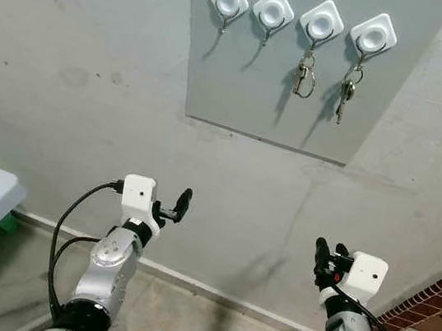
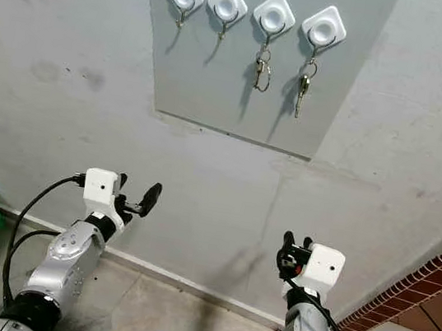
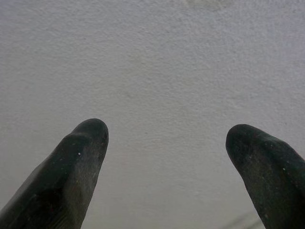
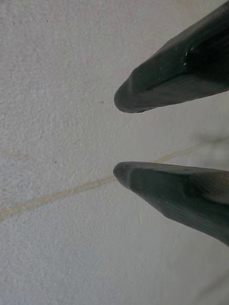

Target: Hang keys on a hook

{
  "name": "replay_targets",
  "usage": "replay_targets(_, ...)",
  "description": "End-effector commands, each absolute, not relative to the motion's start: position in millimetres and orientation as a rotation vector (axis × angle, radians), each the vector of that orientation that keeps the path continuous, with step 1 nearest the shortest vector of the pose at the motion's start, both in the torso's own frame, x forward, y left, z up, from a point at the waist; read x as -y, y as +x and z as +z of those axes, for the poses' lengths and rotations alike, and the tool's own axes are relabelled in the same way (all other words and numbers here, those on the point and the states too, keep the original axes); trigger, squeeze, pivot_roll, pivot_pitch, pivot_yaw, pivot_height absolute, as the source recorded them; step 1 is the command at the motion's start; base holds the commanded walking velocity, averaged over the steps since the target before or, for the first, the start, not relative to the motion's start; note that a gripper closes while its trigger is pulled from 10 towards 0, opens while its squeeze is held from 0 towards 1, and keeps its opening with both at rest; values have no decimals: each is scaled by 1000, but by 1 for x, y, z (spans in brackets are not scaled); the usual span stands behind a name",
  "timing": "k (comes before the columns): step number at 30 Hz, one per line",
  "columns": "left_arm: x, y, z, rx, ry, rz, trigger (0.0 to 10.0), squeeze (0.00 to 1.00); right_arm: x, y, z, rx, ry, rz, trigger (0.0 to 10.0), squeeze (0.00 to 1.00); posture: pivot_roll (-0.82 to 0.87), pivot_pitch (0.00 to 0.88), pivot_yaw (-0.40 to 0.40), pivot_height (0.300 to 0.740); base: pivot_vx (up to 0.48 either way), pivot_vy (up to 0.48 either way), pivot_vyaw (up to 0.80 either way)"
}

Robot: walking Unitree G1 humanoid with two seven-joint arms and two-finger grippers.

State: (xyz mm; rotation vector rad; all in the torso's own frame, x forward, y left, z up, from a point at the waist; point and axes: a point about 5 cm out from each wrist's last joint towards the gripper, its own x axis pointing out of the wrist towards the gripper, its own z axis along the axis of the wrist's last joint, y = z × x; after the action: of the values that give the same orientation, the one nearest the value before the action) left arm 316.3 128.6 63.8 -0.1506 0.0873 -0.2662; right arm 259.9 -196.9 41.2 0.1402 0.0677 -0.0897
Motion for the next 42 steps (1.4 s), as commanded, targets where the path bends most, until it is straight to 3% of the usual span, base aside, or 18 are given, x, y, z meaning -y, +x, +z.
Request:
replay_targets(1, -130, 318, 65, -81, -163, -274, 10000, 0, 199, 257, 41, -67, 133, -108, 10000, 0, -103, 63, 72, 740, 0, 0, 0)
replay_targets(16, -149, 295, 33, -133, -151, -201, 10000, 0, 205, 239, 16, -162, 62, -109, 10000, 0, -108, 74, 58, 740, 0, 0, 0)
replay_targets(34, -150, 276, 47, 26, -132, -206, 10000, 0, 199, 239, 33, -92, 7, -43, 10000, 0, -53, 41, 30, 740, 0, 0, 0)
replay_targets(42, -156, 283, 53, 34, -131, -185, 10000, 0, 190, 248, 38, -80, 10, -20, 10000, 0, -47, 20, 28, 740, 0, 0, 0)
